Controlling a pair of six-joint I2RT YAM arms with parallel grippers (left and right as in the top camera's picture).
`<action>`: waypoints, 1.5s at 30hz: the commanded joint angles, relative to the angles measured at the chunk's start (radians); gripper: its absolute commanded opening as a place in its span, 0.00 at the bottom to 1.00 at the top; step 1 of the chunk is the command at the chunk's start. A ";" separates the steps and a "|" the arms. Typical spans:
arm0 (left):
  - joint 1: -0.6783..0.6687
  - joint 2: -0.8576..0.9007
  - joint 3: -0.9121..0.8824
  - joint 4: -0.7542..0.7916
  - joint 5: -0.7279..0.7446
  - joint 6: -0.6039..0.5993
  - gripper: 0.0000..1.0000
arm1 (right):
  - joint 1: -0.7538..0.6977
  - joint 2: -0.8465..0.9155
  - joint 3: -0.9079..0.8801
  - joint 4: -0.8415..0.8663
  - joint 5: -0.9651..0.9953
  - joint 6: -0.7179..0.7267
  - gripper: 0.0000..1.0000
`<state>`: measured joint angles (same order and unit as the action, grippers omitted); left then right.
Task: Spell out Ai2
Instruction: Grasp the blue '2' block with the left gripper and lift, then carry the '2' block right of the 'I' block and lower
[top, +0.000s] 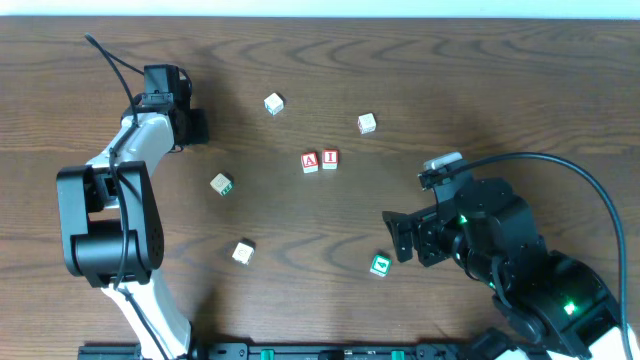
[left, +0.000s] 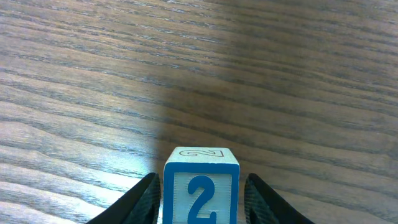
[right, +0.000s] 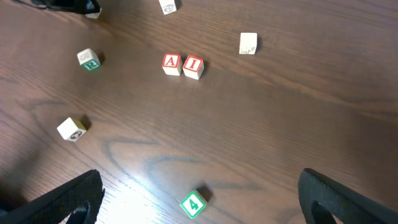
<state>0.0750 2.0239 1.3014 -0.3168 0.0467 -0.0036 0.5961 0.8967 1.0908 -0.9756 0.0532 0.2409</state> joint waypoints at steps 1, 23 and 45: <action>0.004 0.016 0.016 -0.002 0.003 -0.005 0.43 | 0.000 0.000 0.000 -0.001 0.011 -0.006 0.99; -0.017 -0.009 0.080 -0.053 0.010 -0.103 0.06 | 0.000 -0.001 0.000 -0.001 0.067 -0.007 0.99; -0.776 -0.033 0.245 -0.210 -0.091 -0.536 0.06 | -0.053 -0.264 0.203 -0.207 0.195 -0.030 0.99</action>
<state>-0.6815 1.9354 1.5509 -0.5381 -0.0074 -0.4656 0.5526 0.6365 1.2915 -1.1774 0.2516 0.2222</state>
